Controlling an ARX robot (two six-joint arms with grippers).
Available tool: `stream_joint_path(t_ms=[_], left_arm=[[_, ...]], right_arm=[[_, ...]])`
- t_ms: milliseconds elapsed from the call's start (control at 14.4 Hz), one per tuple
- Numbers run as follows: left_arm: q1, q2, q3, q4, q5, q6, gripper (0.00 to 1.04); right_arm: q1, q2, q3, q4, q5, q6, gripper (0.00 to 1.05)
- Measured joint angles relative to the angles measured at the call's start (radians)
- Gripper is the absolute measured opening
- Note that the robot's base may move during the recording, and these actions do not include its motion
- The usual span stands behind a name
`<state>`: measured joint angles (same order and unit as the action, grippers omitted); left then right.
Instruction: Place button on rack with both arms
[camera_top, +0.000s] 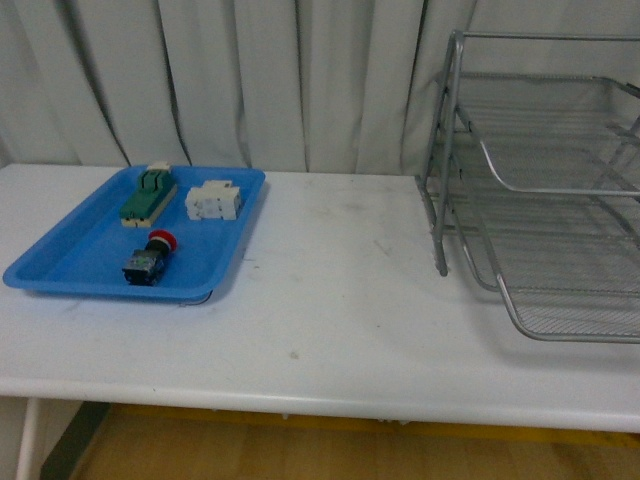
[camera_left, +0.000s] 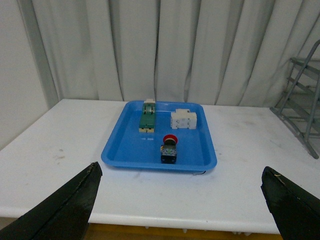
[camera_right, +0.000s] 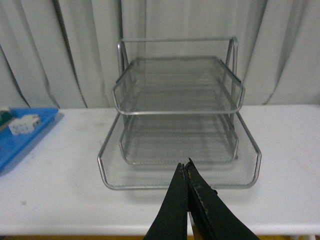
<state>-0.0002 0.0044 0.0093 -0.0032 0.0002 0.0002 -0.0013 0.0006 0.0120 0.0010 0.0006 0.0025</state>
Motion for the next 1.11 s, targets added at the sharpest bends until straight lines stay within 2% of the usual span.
stream_joint_path(t_ms=[487, 835, 974, 1044, 1113], left_arm=[[0.000, 0.000, 0.000, 0.000, 0.000, 0.000, 0.98], [0.000, 0.000, 0.000, 0.000, 0.000, 0.000, 0.98], [0.000, 0.000, 0.000, 0.000, 0.000, 0.000, 0.98], [0.000, 0.000, 0.000, 0.000, 0.000, 0.000, 0.98], [-0.016, 0.014, 0.014, -0.059, -0.047, -0.027, 0.98]], right_arm=[[0.001, 0.003, 0.000, -0.004, 0.000, 0.000, 0.02], [0.001, 0.003, 0.000, -0.004, 0.000, 0.000, 0.65], [0.001, 0.003, 0.000, -0.004, 0.000, 0.000, 0.96], [0.001, 0.003, 0.000, -0.004, 0.000, 0.000, 0.97], [0.001, 0.003, 0.000, -0.004, 0.000, 0.000, 0.98]])
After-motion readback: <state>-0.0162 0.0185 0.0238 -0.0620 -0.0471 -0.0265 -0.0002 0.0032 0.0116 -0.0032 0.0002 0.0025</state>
